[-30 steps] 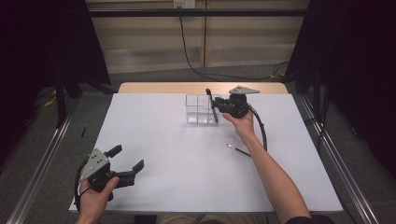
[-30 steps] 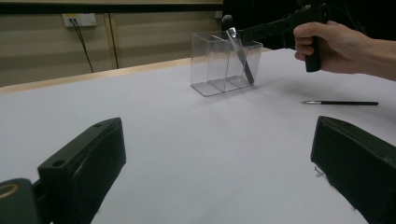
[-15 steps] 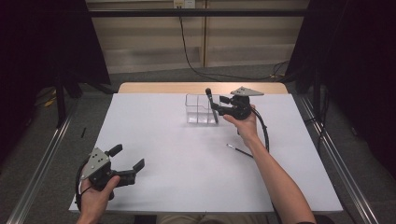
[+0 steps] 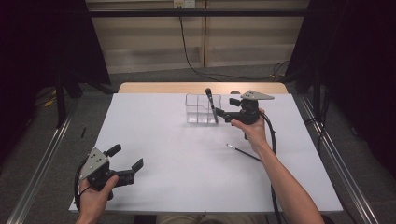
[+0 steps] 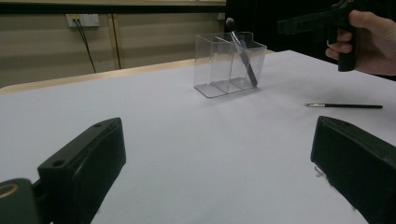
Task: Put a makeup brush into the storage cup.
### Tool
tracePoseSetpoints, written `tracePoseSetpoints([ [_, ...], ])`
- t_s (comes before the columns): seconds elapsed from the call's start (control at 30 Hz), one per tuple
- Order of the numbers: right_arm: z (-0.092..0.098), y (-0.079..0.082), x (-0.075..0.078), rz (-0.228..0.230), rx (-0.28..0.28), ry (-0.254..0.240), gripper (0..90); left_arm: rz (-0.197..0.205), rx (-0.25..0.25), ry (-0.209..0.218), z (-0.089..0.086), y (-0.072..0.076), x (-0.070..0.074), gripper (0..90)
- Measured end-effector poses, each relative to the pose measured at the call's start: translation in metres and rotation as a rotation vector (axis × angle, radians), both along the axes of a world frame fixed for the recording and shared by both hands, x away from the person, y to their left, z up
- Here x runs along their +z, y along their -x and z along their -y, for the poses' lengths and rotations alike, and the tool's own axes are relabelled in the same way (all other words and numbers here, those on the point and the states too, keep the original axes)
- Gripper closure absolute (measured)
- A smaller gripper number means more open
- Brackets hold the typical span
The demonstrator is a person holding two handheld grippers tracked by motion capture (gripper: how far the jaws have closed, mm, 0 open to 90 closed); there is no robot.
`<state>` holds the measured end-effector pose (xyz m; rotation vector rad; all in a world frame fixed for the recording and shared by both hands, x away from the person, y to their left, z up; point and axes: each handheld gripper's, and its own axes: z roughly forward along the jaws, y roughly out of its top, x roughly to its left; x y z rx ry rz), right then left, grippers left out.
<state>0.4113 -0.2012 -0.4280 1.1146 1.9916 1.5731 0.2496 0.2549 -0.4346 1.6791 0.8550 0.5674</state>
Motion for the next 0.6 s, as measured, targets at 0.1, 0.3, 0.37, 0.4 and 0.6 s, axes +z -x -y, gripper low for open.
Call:
tracePoseSetpoints([
  [0.1,0.006,0.006,0.004,0.008,-0.009,-0.009,10.0,0.0,0.001,-0.002,0.0,0.0,0.0,3.3],
  [0.3,0.014,0.02,0.008,0.02,-0.014,0.008,1.9,0.0,0.002,-0.005,-0.001,0.0,0.0,3.3],
  [0.37,0.016,0.023,0.011,0.01,-0.02,0.008,2.0,-0.001,0.003,-0.005,0.0,0.001,0.0,3.3],
  [0.4,0.018,0.025,0.012,0.015,-0.021,0.009,2.0,-0.001,0.003,-0.008,0.0,0.001,0.0,3.3],
  [0.6,0.026,0.038,0.012,0.008,-0.034,0.025,2.3,-0.002,0.002,-0.012,0.0,0.0,0.0,3.3],
])
